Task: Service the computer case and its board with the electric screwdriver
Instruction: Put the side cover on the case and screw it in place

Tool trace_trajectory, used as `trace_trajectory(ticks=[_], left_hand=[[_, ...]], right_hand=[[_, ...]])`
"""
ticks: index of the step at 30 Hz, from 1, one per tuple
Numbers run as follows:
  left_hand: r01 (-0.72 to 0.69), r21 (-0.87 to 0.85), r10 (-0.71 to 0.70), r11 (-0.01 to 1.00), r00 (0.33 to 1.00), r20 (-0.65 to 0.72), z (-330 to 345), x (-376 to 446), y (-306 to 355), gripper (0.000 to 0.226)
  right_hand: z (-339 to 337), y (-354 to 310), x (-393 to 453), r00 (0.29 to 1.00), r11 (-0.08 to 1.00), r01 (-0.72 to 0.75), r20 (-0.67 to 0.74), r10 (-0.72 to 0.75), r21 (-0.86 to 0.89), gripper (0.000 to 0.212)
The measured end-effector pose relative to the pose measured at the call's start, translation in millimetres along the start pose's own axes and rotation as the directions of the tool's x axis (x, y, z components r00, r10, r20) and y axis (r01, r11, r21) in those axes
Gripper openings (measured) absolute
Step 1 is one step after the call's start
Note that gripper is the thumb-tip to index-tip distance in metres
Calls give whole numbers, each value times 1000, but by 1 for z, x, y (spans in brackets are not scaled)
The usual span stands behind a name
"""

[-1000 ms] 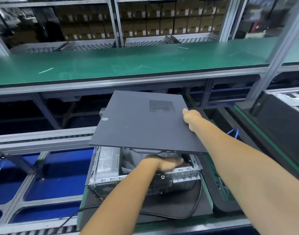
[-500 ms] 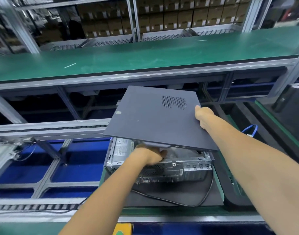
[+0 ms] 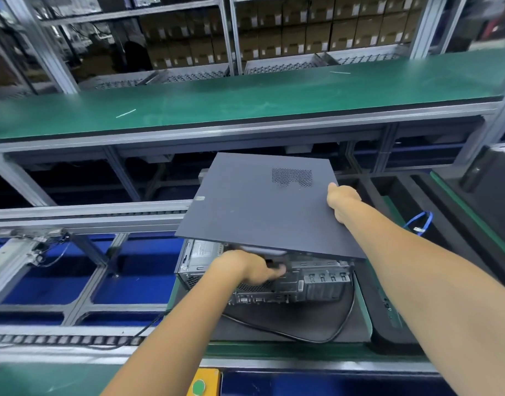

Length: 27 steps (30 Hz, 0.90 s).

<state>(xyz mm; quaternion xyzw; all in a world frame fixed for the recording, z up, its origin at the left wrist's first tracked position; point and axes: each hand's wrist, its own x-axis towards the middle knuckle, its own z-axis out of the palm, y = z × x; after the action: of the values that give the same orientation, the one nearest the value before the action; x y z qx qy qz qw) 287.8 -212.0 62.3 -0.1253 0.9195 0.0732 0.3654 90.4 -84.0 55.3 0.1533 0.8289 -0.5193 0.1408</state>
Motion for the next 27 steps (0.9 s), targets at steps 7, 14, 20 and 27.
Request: trace_trajectory(ticks=[7,14,20,27], left_hand=[[-102,46,105,994,990,-91,-28,-45,-5,63],[-112,-446,-294,888,609,-737,-62,-19,-57,34],[189,-616,-573,765,636,-517,-50,43,-117,45],[17,-763,-591,646,643,-487,-45,63,-126,19]], right_hand=[[1,-2,-2,1000,997,1,0,-1,72,50],[5,0,-10,999,999,33,-5,-33,-2,48],[16,4,-16,995,987,89,-34,-94,-131,49],[22,6,-19,992,979,101,-62,-114,-177,47]])
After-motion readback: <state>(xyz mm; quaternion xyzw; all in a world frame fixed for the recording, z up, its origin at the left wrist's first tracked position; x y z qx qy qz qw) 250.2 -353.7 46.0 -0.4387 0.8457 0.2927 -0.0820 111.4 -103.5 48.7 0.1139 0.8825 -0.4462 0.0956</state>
